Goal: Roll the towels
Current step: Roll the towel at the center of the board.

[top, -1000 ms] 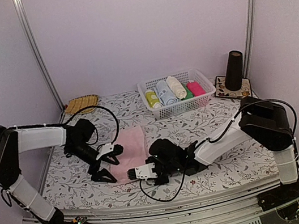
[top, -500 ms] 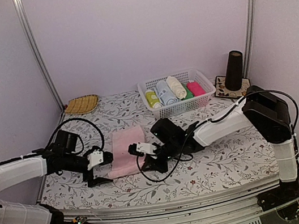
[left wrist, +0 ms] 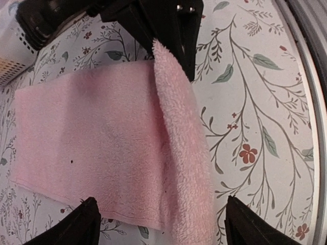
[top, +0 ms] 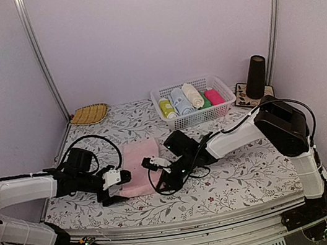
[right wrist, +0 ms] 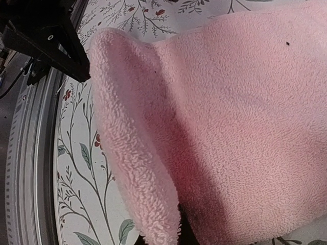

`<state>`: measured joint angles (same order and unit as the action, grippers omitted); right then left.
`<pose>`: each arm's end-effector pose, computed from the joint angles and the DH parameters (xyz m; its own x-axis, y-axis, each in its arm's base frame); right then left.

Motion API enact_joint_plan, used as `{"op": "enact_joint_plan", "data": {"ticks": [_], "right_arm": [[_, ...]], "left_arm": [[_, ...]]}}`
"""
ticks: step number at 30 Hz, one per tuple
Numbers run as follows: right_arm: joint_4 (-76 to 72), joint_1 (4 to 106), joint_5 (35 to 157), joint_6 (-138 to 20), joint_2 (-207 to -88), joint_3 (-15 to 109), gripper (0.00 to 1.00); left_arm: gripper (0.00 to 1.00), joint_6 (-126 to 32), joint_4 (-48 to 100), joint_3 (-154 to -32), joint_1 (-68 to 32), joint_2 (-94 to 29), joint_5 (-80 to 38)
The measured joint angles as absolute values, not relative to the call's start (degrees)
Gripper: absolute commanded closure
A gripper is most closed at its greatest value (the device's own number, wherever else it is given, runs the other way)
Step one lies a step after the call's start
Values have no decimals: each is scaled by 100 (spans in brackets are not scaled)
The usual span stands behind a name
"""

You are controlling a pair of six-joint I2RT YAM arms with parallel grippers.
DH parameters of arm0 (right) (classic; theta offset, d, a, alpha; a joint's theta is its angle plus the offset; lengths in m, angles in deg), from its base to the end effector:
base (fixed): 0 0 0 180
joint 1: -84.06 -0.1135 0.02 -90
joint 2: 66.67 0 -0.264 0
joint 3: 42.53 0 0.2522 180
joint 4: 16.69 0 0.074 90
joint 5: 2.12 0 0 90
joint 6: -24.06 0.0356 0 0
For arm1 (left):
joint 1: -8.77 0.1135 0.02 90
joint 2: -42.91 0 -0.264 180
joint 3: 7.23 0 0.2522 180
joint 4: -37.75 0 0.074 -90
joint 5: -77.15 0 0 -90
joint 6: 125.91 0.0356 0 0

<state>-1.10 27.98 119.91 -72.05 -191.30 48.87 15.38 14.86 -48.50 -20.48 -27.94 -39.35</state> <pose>0.2352 0.3836 0.1141 -0.3220 -0.6405 -0.6972 -0.9380 0.1158 0.3268 0.1818 -0.1200 0.1544 0.0936 0.7480 -0.6571 0.9617 0.1029 0.2541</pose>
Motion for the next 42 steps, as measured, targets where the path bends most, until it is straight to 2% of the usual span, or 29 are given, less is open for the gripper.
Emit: {"op": "enact_joint_plan", "data": {"ticks": [6, 10, 11, 15, 19, 25, 28, 33, 35, 42], "right_arm": [[6, 2864, 12306, -6920, -19266, 5040, 97], [65, 2954, 12572, -6647, -19358, 5141, 97], [80, 2971, 12614, -6590, -19367, 5154, 97], [191, 2997, 12743, -6448, -19402, 5250, 96], [285, 3013, 12821, -6374, -19498, 5346, 96], [331, 3034, 12957, -6284, -19544, 5386, 96], [360, 3061, 13025, -6234, -19555, 5399, 96], [375, 3104, 13189, -6158, -19627, 5434, 95], [390, 3122, 13248, -6114, -19651, 5456, 92], [416, 3218, 13567, -5919, -19758, 5519, 92]], "left_arm": [[20, 1260, 1593, -4872, -2048, -2910, -4010], [43, 1158, 1613, -4909, -2053, -2912, -4193], [46, 1156, 1600, -4944, -2061, -2925, -4224], [50, 1075, 1565, -5171, -2079, -3216, -4252], [59, 935, 1582, -5219, -2035, -3439, -4215], [65, 683, 1746, -5282, -2005, -3808, -3924], [64, 594, 1816, -5374, -1992, -4167, -3760], [48, 485, 1976, -5473, -1933, -4446, -3634], [43, 456, 2022, -5473, -1867, -4418, -3614], [28, 598, 2168, -5147, -1668, -3706, -3354]]}}
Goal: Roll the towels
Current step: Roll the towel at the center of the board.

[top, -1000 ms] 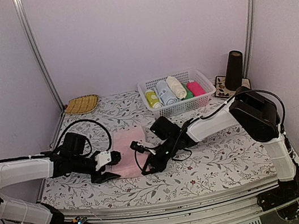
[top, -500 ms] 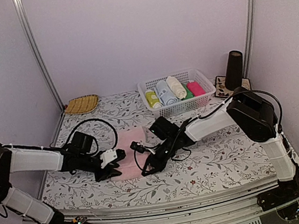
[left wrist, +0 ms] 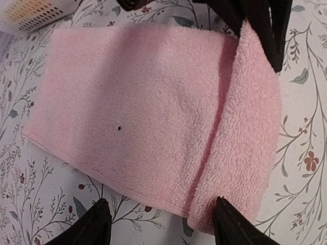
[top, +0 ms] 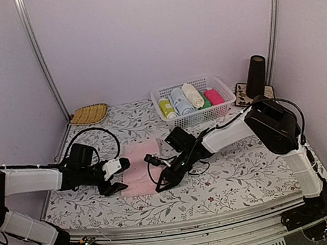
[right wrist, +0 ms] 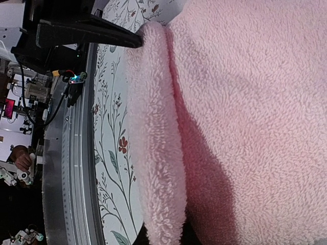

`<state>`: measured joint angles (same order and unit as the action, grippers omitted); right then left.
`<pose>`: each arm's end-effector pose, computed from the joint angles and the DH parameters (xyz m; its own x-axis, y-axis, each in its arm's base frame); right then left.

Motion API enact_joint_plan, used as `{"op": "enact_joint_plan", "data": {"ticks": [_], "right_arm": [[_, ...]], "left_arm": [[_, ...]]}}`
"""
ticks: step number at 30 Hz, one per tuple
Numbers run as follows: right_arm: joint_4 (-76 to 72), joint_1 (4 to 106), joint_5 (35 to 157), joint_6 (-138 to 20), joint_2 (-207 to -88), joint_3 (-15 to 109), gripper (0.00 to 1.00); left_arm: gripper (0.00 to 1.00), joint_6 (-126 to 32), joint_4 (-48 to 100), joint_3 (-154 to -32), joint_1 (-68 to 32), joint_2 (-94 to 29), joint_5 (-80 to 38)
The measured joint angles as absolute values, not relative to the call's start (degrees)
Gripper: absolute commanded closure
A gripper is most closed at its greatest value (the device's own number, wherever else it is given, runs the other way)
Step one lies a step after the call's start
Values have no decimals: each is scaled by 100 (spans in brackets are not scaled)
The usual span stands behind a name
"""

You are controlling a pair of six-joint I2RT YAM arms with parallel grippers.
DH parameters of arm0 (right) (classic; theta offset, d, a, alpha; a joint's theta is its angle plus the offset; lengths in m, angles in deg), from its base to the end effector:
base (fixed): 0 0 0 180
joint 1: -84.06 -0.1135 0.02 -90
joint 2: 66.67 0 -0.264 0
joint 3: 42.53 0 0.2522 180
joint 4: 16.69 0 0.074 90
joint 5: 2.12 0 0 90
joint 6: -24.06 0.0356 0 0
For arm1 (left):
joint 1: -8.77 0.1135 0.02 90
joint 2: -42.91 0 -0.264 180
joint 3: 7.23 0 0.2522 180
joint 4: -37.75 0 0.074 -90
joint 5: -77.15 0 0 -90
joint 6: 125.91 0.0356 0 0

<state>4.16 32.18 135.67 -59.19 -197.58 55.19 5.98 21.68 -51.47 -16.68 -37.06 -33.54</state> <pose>0.2641 0.3793 0.0957 -0.5899 -0.6238 -0.5127 -0.7328 0.1469 0.6644 0.2159 -0.1167 0.1419 -0.1281 0.7527 -0.6457 0.9199 0.3335 0.2062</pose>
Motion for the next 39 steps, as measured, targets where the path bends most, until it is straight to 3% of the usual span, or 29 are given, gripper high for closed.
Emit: {"op": "enact_joint_plan", "data": {"ticks": [8, 16, 24, 29, 39], "right_arm": [[521, 3356, 13921, -5655, -19850, 5596, 91], [628, 3437, 14257, -5412, -20031, 5760, 91], [677, 3463, 14489, -5264, -20160, 5889, 91], [672, 3474, 14557, -5196, -20191, 5904, 90], [672, 3474, 14572, -5170, -20193, 5904, 91]], "left_arm": [[24, 1361, 2559, -4192, -1672, -2154, -3288], [30, 2194, 2903, -3584, -2687, -1247, -2974], [35, 2539, 3506, -3241, -3814, -2071, -2001], [36, 2502, 4485, -3315, -4005, -2860, -1354], [49, 2524, 5296, -3248, -4155, -3380, -672]]}}
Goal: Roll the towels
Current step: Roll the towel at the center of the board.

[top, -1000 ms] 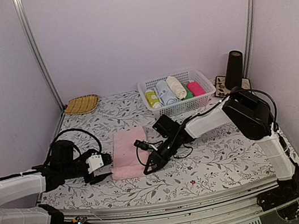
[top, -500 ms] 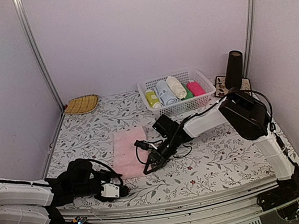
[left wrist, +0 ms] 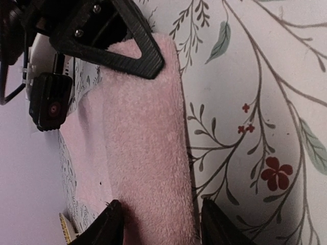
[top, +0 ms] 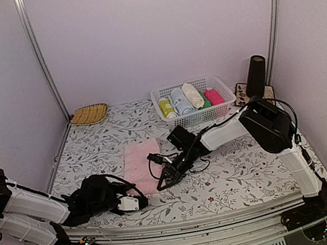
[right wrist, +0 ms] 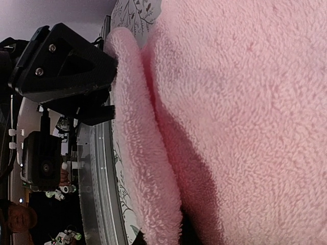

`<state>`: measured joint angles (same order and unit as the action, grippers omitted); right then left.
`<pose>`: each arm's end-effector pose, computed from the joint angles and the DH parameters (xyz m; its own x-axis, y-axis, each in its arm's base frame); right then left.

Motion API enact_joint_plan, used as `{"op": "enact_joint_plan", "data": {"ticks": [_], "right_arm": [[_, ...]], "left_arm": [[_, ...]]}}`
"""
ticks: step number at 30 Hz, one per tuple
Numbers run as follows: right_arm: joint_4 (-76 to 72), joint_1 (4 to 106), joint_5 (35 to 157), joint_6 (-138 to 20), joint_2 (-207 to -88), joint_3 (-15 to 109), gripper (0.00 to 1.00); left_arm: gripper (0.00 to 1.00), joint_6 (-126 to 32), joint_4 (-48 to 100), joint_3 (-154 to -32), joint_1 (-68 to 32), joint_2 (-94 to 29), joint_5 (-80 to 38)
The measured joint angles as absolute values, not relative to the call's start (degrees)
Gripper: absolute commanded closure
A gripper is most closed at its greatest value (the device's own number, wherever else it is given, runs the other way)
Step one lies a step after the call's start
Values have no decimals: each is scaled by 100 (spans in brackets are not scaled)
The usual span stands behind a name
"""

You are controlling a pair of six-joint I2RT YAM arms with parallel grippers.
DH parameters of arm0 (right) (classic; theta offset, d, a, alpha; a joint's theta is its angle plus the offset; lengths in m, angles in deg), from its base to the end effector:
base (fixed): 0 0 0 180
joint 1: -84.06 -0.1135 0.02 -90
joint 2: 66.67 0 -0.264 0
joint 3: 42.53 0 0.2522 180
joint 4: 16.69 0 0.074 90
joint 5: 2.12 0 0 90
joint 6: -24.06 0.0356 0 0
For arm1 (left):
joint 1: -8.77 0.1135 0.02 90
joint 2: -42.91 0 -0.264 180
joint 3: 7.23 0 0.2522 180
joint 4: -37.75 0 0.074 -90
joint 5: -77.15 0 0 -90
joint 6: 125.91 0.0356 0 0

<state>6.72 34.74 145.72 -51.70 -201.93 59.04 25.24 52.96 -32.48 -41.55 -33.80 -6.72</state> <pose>0.2821 0.3744 0.0814 -0.7035 -0.6176 -0.3516 -0.5472 0.1549 0.8226 0.1336 -0.1551 0.1085 0.4399 0.8337 -0.3338 0.6734 -0.0603 0.7368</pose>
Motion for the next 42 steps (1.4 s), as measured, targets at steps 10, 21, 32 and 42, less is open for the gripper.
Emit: {"op": "enact_joint_plan", "data": {"ticks": [10, 21, 32, 42], "right_arm": [[668, 3489, 14607, -5152, -20195, 5904, 90], [679, 3489, 14677, -5163, -20195, 5904, 67], [1230, 3517, 13682, -5825, -18993, 5292, 43], [336, 3137, 10911, -7642, -16997, 3095, 34]], "left_arm": [[66, 2500, 5956, -3261, -4287, -3970, -292], [100, 2277, 5333, -3683, -4311, -4221, -204], [100, 1792, 3440, -4531, -3976, -4014, -1227], [100, 1571, 1587, -5545, -3030, -4263, -3063]]}}
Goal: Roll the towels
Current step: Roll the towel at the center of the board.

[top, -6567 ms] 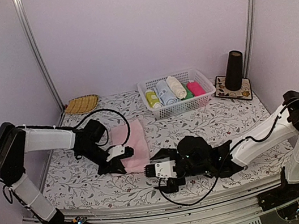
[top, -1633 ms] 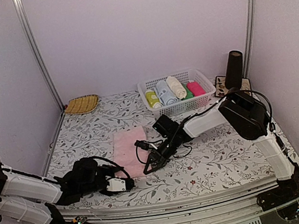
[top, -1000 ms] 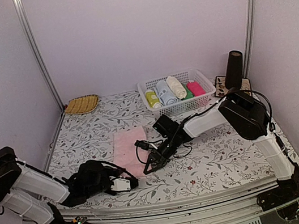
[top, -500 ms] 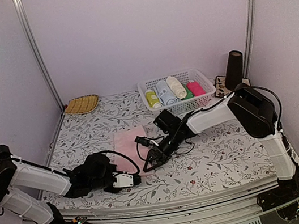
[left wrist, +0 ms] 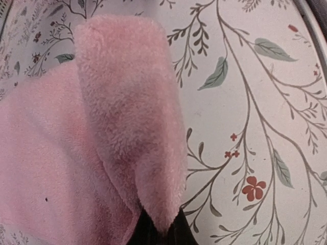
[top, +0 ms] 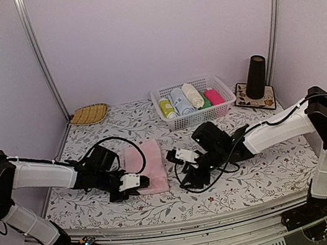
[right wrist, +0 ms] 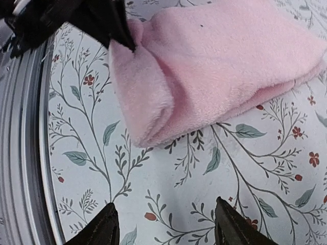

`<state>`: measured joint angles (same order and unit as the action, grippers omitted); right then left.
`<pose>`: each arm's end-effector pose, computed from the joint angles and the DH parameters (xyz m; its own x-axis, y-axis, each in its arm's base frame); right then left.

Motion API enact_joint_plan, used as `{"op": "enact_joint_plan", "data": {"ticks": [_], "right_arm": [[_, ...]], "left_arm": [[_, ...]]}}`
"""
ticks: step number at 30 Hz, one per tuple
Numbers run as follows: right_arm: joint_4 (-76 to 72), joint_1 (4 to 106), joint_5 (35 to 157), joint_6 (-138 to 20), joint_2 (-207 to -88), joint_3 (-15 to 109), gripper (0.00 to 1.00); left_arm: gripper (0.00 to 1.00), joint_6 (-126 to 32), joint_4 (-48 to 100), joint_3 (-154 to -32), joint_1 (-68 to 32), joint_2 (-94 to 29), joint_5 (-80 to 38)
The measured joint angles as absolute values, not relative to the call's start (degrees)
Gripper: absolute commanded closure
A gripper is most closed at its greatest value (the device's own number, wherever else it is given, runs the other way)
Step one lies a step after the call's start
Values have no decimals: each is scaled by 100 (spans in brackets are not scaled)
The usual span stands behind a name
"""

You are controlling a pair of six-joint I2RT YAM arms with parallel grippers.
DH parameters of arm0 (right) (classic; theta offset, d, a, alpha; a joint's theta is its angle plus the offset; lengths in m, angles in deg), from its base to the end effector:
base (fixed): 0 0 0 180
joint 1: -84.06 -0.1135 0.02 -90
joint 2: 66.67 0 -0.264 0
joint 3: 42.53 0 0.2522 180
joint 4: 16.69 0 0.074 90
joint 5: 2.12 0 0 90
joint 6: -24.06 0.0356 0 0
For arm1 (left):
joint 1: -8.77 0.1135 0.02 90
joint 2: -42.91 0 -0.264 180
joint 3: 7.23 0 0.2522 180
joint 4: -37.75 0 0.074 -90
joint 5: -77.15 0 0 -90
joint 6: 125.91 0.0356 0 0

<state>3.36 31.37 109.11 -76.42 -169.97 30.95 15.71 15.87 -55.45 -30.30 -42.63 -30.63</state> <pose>0.2132 0.3010 0.1631 -0.2951 -0.6670 -0.6841 -0.9524 0.2624 0.1550 0.1913 -0.1693 0.1311 0.1516 0.8384 -0.5235 0.9708 -0.0266 0.2385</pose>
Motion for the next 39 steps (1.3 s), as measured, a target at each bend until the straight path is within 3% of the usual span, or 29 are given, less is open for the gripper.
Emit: {"op": "enact_joint_plan", "data": {"ticks": [4, 11, 18, 27, 29, 32, 37, 39], "right_arm": [[-740, 2383, 9938, -8767, -16717, 2317, 34], [-2405, 1754, 8708, -10531, -17233, 2254, 32], [-3548, 1699, 8457, -11969, -17817, 2262, 29], [-3693, 1699, 8483, -12896, -18291, 2610, 29], [-3734, 1699, 8470, -12977, -18387, 2728, 31], [-3774, 1699, 8478, -13053, -18536, 2842, 44], [-3745, 1710, 8476, -13027, -18706, 2918, 54], [-3743, 1736, 8483, -12988, -18706, 2923, 63]], "left_arm": [[100, 1612, 798, -6085, -2580, -4621, -3839], [100, 1857, -332, -6764, -2055, -5113, -4781], [100, 2122, -1023, -7014, -1943, -5349, -5140], [100, 2316, -1467, -7258, -1806, -5614, -5317], [100, 2338, -1493, -7260, -1804, -5614, -5323], [100, 2366, -1541, -7260, -1804, -5614, -5332], [100, 2397, -1591, -7260, -1801, -5614, -5343], [100, 2410, -1600, -7260, -1799, -5614, -5345]]}}
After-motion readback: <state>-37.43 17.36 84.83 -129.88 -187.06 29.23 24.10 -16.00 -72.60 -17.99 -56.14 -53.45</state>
